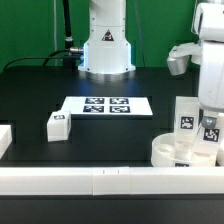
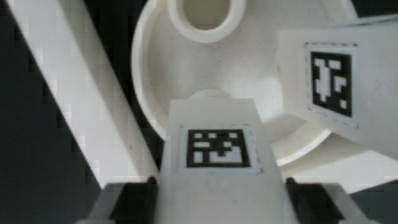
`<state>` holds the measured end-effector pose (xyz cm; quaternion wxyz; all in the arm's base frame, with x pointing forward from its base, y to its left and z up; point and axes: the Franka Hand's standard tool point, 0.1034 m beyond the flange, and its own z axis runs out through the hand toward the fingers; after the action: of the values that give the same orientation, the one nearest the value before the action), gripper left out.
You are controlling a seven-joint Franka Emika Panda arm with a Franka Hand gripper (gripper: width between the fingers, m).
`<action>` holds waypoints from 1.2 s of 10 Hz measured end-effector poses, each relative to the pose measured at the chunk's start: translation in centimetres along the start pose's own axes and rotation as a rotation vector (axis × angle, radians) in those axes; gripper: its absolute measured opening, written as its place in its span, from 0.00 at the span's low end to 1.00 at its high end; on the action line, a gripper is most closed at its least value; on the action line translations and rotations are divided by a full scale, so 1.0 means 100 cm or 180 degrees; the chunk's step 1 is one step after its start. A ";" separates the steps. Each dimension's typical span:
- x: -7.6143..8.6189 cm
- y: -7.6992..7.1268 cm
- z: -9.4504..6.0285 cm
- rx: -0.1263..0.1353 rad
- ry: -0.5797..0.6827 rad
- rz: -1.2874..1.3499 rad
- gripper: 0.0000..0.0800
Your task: Assemble stool
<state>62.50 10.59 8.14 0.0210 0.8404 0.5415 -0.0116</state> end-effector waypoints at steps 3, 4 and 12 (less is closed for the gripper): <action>-0.003 0.001 0.001 0.0101 0.0088 0.1016 0.42; -0.003 0.000 0.001 0.0147 0.0119 0.1400 0.42; 0.001 -0.003 0.002 0.0289 0.0130 0.3343 0.42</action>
Offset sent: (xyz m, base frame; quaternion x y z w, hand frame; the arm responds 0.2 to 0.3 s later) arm -0.0159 -0.0018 -0.0027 0.0341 0.0177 0.2479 0.9680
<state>62.27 10.81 7.97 -0.0231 0.9986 0.0467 -0.0066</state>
